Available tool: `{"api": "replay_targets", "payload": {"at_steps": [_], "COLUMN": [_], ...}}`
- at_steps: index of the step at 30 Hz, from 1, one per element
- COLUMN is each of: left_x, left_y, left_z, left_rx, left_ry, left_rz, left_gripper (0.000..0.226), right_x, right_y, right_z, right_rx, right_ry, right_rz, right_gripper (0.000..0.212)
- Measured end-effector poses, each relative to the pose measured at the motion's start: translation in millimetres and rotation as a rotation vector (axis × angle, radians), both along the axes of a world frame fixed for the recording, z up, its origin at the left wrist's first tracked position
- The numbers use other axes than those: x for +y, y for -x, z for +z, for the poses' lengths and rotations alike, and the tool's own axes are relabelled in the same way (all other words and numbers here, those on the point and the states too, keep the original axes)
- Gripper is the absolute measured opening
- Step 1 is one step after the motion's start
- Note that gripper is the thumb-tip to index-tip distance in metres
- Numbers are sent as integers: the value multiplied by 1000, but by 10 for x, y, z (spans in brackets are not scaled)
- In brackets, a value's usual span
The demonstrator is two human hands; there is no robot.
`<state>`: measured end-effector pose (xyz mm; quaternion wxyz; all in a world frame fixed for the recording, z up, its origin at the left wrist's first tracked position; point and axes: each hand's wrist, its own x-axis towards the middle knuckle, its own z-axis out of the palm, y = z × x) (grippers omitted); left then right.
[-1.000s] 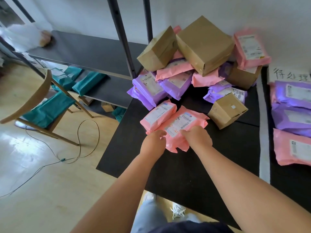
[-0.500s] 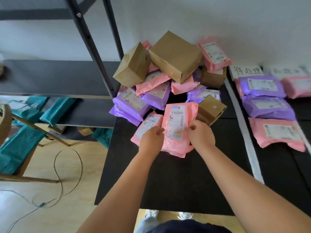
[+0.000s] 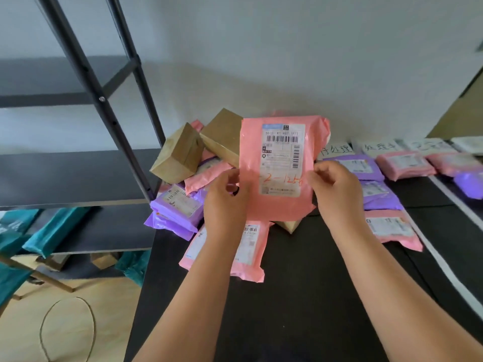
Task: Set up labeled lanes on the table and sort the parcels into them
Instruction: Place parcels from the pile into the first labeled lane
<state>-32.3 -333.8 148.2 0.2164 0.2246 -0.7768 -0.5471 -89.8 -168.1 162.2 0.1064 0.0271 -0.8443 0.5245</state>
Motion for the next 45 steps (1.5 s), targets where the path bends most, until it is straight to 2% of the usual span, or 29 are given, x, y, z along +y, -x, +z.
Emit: {"api": "replay_targets", "payload": {"at_steps": [3,10,12,18,23,30,37,40,45], "left_x": [55,8,-11,-26,6,73,136,187,212], "left_y": [11,-24,-56,-151,-179,-100,-119,-163,-245], "left_z": [195,440,516,720,827,1018,1055,1078,1125], "left_rx": [57,103,135,183,180,279,273,288,302], "left_ry": [25,45,44,-201,-252,-195,-176,-200,-247], "left_rz": [18,74,76,33,-48,26,50,37,-10], "left_gripper": [11,10,12,4,5,26,16,4,14], "right_x": [14,6,-15,10,81,148,200,210,193], "right_y": [-10,-117,-147,-184,-228,-353,-416,-456,-511], "right_z": [121,304,342,461,559,613,605,620,685], "right_rx": [22,95,104,185,203,243,259,219,185], "right_ry": [28,77,110,215,233,214,168,197,210], "right_rz": [12,37,50,0,-1,85,119,100,60], "right_gripper": [4,2,9,10,9,9,8,15,35]}}
